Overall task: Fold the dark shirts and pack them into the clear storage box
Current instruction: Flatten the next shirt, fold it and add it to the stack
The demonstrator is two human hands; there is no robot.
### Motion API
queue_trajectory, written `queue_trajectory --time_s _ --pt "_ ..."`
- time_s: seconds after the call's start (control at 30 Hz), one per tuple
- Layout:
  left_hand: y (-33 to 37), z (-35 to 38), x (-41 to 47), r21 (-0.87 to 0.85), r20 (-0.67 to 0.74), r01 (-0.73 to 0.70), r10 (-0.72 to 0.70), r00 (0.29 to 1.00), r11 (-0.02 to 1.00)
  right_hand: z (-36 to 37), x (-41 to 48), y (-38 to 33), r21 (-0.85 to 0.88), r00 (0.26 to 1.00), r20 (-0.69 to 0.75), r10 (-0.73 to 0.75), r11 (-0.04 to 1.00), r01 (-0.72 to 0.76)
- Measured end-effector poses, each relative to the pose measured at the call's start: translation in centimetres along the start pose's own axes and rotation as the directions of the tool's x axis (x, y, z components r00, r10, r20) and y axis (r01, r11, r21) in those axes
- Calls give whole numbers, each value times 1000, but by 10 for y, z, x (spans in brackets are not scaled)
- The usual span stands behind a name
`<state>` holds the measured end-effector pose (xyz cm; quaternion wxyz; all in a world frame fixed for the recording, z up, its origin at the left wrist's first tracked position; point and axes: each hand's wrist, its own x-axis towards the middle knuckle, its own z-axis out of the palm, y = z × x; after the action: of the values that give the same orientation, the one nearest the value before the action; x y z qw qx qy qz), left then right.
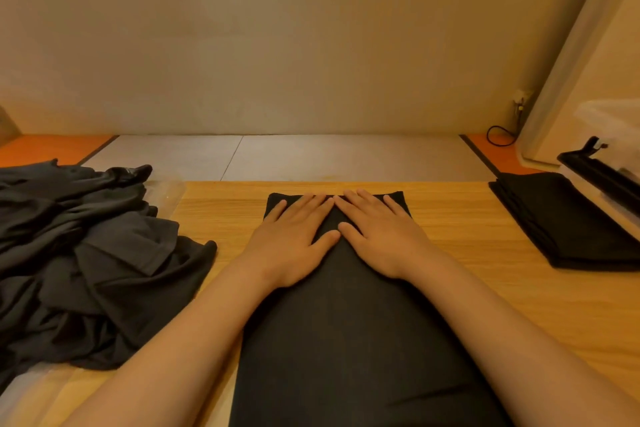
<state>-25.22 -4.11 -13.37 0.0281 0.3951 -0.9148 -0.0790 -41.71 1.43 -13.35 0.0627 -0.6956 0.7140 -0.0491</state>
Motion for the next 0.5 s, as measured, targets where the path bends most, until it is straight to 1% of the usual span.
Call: queue_trajectory --time_s 0.1,0.2,0.33,0.4,0.5 --pt "-16 -3 1 -5 12 87 -87 996 996 -1 1 8 -21 999 24 49 999 -48" --pt "-29 -4 0 -37 4 167 -167 986 985 -5 -1 20 -9 991 30 133 991 -133" --pt "-32 -2 1 -54 -20 211 -212 977 976 -5 1 34 -12 968 0 251 968 -251" --pt "-31 -2 0 -71 -35 215 -217 975 974 -3 1 35 -1 953 -39 300 954 -301" --pt "-28 -9 -6 -154 -88 219 -234 968 963 -11 -5 32 21 935 -168 311 950 -312"
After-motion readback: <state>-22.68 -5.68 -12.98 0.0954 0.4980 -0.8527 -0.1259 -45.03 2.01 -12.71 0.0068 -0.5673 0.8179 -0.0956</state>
